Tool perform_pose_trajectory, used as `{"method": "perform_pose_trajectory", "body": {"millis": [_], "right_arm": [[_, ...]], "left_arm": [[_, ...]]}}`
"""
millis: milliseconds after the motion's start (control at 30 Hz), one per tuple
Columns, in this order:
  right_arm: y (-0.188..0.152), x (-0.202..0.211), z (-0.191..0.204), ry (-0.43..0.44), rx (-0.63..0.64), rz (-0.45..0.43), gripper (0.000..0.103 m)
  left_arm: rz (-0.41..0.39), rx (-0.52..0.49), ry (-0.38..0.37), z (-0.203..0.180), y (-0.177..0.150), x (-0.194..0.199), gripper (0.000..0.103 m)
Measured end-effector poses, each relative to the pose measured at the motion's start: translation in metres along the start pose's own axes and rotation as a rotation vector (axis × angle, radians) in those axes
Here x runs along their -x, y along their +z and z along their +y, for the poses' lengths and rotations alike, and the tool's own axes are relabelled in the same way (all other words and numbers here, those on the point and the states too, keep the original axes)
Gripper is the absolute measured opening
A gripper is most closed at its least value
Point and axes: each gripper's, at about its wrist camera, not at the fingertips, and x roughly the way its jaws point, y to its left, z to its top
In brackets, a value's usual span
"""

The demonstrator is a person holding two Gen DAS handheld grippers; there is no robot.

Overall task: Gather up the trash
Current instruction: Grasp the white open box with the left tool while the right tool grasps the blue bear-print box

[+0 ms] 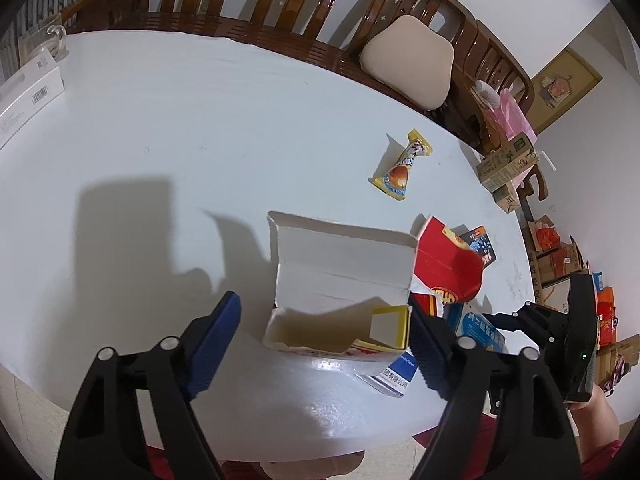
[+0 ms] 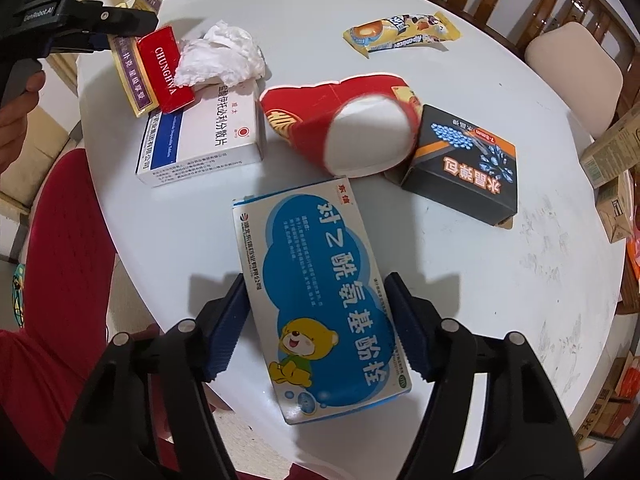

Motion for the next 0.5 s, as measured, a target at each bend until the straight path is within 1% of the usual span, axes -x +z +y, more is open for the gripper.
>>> {"method": "perform_pose_trajectory", "body": {"millis": [67, 100, 167, 367, 500], "right_arm": [[-0.002, 0.0, 0.0022, -0.006, -0.016, 0.003, 0.067], [-0.0053, 0.0017, 0.0063, -0.008, -0.019, 0.004, 0.066], [-0.0073, 0.0024, 0.0068, -0.012, -0.032, 0.007, 0.066], [-0.0093, 0.0032, 0.0025, -0.032, -0.077, 0.007, 0.066], [-0.01, 0.0065, -0.0012, -0.05, -0.09, -0.003, 0.066]], "left_arm": [[0.001, 0.001, -0.007, 0.0005, 0.0005, 0.0015, 0.069], [-0.003, 0.001, -0.007, 0.0004, 0.0002, 0.0027, 0.064], [-0.005, 0.001, -0.002, 0.0006, 0.0014, 0.0034, 0.06], [-0.011, 0.02, -0.011, 0.0032, -0.0017, 0.0061, 0.059], [-0.019, 0.017, 0.007, 0.0034, -0.0042, 0.0095, 0.058]]}}
